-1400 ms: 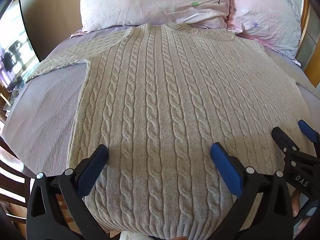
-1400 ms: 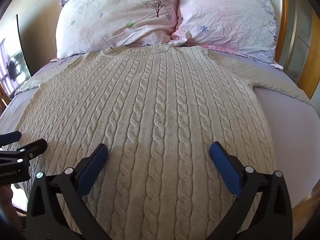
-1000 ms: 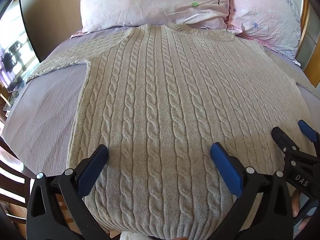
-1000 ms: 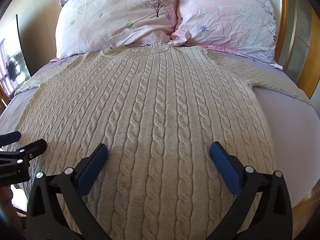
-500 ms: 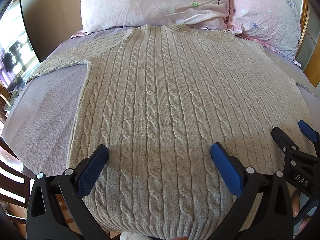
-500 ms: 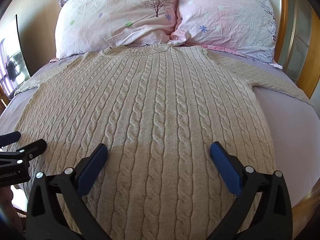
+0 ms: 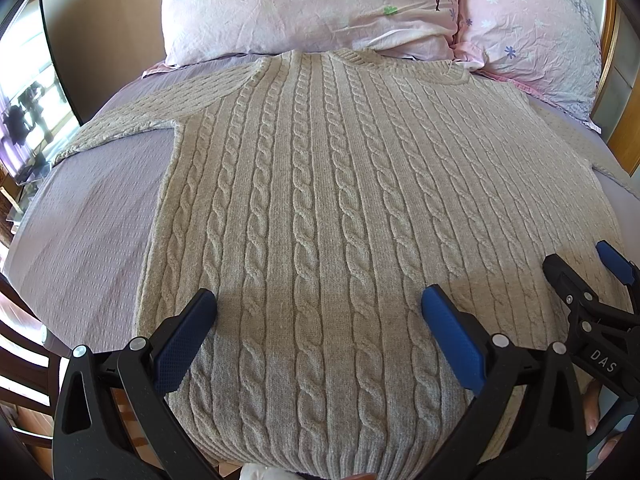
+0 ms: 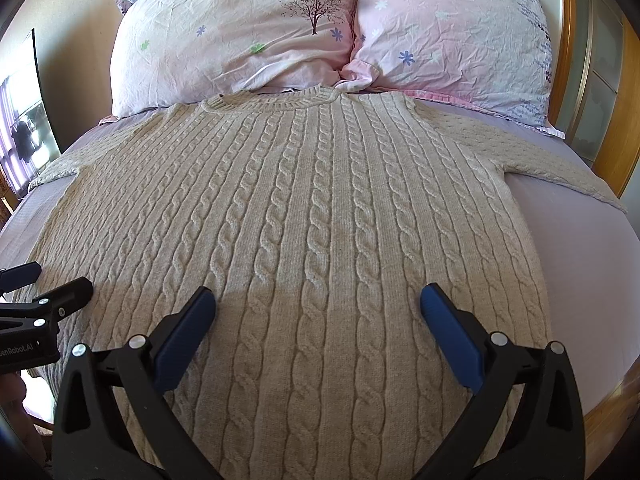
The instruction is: Fold small clothes
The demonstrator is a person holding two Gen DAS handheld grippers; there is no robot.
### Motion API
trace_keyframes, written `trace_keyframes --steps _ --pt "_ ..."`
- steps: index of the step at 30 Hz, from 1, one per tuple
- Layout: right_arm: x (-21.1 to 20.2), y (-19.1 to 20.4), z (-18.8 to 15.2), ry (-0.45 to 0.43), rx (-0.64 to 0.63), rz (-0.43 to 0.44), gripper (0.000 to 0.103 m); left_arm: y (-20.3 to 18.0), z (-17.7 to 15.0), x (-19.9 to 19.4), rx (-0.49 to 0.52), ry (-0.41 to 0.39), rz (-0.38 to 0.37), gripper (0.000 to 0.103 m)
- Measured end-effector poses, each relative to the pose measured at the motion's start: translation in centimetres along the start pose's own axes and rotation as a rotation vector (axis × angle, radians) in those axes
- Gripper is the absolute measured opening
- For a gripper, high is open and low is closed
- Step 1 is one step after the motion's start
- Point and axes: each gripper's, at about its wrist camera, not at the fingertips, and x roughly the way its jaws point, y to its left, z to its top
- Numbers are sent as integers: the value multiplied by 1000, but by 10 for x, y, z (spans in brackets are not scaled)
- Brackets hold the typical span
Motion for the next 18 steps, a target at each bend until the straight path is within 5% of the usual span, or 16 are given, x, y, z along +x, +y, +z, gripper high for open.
trace_keyframes --steps 18 --pt "-2 -1 0 0 -1 -1 101 0 0 0 0 -3 0 102"
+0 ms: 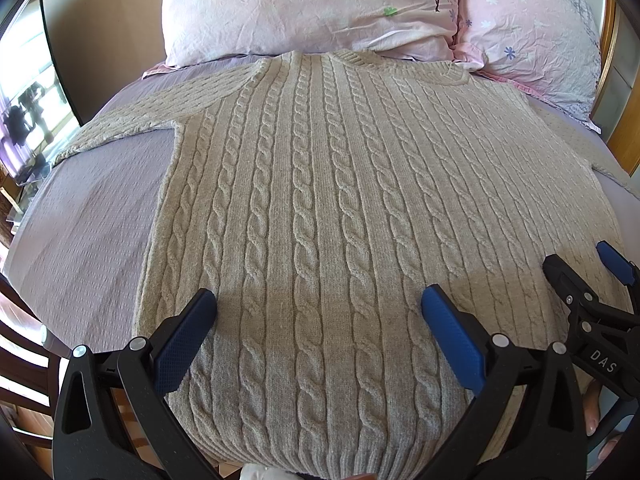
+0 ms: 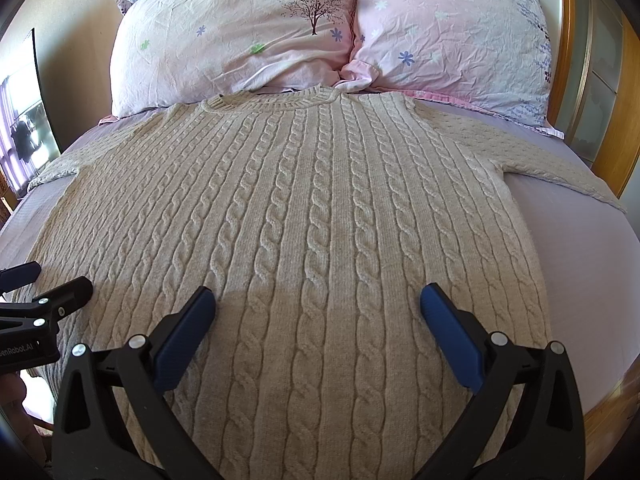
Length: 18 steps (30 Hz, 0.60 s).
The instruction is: Fold small clothes
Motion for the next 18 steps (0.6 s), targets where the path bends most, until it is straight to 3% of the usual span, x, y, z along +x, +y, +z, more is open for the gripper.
trace_keyframes --steps 18 --pt "-1 -2 0 0 -1 0 101 0 0 0 0 -2 0 102"
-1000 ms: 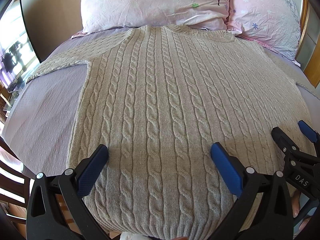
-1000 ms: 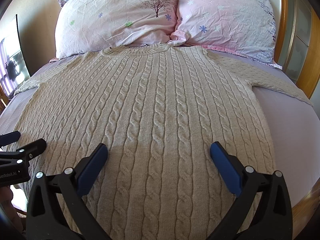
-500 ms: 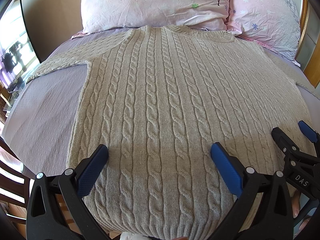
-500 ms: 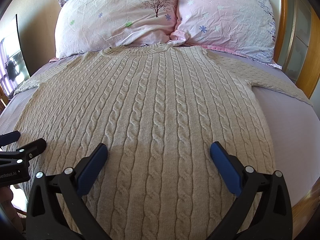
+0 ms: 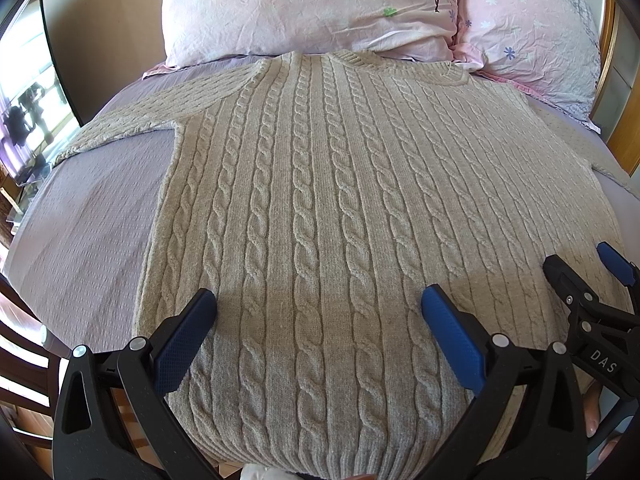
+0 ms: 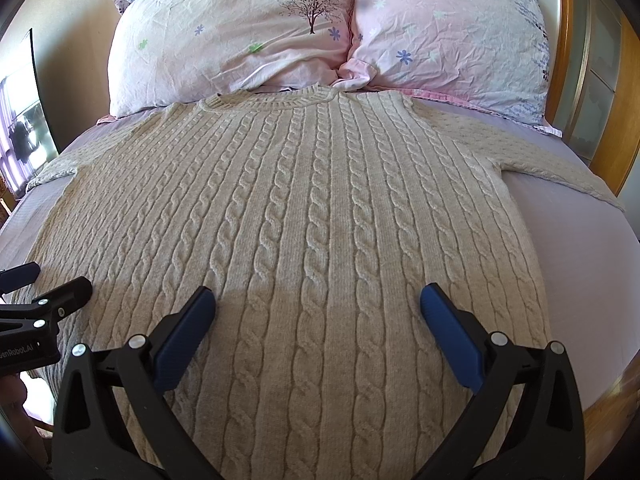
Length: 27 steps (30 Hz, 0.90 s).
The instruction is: Fold small clothes
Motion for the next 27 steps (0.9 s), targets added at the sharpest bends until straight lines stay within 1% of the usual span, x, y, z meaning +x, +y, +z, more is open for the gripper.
trace_keyframes --steps 8,12,13,15,17,18,19,20,21,22,23,24,25,26,27 --pt "-1 1 0 5 0 0 101 0 0 0 2 4 0 102" --pt "-3 -3 1 26 -5 2 101 -2 5 1 10 21 0 102" --pt "-2 -2 1 30 -8 4 101 -2 10 3 11 23 -2 102" --pt "2 -3 5 39 -22 10 101 -5 9 2 14 18 -3 102" --pt "1 -3 4 21 -47 34 101 -3 8 3 13 9 -5 102" --pt "0 -4 3 13 -77 66 101 -1 8 3 12 10 -4 102" --pt "-4 -9 5 19 -110 131 101 -2 4 1 17 12 1 102" --pt "-9 -23 12 24 -97 190 101 -3 6 1 29 17 3 102" --pt "-16 -41 19 -7 -49 216 101 -2 10 0 39 17 -1 102" --pt "-28 -68 29 -70 23 222 101 -1 14 -1 40 3 -13 102" --pt "-38 -100 41 -133 106 194 101 2 17 -5 34 -21 -23 102" --pt "-46 -135 52 -185 197 145 101 6 20 -10 23 -67 -35 102" --pt "-51 -176 61 -232 307 89 101 11 26 -17 9 -131 -47 102" --pt "-51 -215 68 -259 411 41 101 16 30 -22 -1 -187 -58 102" --pt "-47 -256 73 -268 522 -10 98 23 37 -26 -13 -247 -78 102"
